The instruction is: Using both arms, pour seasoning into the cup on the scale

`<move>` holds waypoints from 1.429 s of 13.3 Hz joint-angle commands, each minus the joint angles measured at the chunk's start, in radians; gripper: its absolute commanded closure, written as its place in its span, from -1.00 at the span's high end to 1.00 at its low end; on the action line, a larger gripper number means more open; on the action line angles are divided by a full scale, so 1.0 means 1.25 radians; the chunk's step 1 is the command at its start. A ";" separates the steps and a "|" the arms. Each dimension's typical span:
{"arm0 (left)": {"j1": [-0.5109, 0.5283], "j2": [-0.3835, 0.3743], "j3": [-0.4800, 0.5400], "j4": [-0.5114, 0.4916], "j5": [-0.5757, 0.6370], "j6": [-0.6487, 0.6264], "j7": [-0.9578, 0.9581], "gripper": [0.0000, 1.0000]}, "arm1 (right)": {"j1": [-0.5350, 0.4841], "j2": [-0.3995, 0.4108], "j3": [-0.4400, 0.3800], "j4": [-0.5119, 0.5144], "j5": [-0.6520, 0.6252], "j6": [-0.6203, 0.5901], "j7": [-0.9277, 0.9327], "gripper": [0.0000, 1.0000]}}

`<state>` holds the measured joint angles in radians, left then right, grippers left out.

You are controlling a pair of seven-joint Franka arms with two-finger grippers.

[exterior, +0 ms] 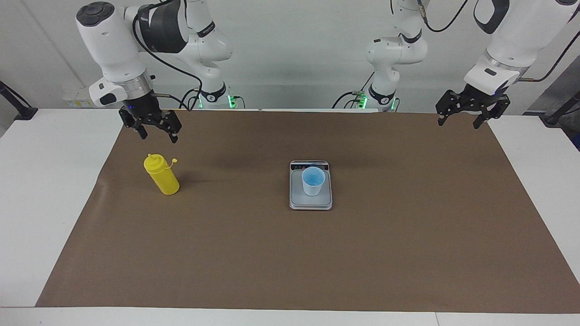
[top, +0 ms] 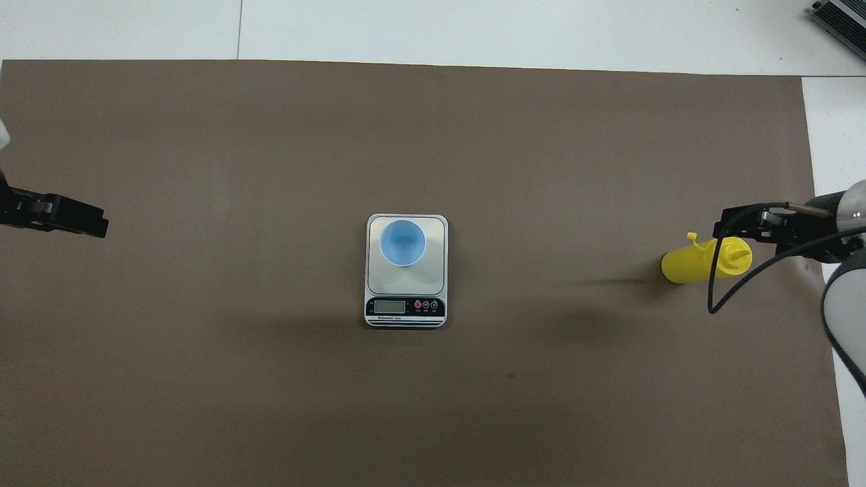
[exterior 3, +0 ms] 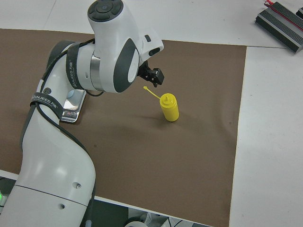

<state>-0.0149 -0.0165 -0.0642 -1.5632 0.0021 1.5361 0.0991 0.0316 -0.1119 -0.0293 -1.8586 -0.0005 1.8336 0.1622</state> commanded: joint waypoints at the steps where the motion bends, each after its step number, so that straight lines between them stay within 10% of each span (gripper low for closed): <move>1: 0.007 -0.002 -0.006 -0.002 0.002 0.008 0.005 1.00 | 0.018 0.021 0.000 0.077 -0.033 -0.054 -0.024 1.00; 8: 0.007 -0.002 -0.006 -0.002 0.002 0.008 0.004 1.00 | 0.026 0.089 -0.002 0.224 -0.039 -0.187 -0.007 1.00; 19: 0.007 -0.002 -0.006 -0.004 0.002 0.008 0.004 1.00 | 0.020 0.050 -0.002 0.141 -0.033 -0.170 -0.021 1.00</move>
<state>-0.0149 -0.0165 -0.0642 -1.5634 0.0021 1.5361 0.0991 0.0679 -0.0199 -0.0384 -1.6455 -0.0406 1.6060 0.1621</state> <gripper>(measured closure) 0.000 0.000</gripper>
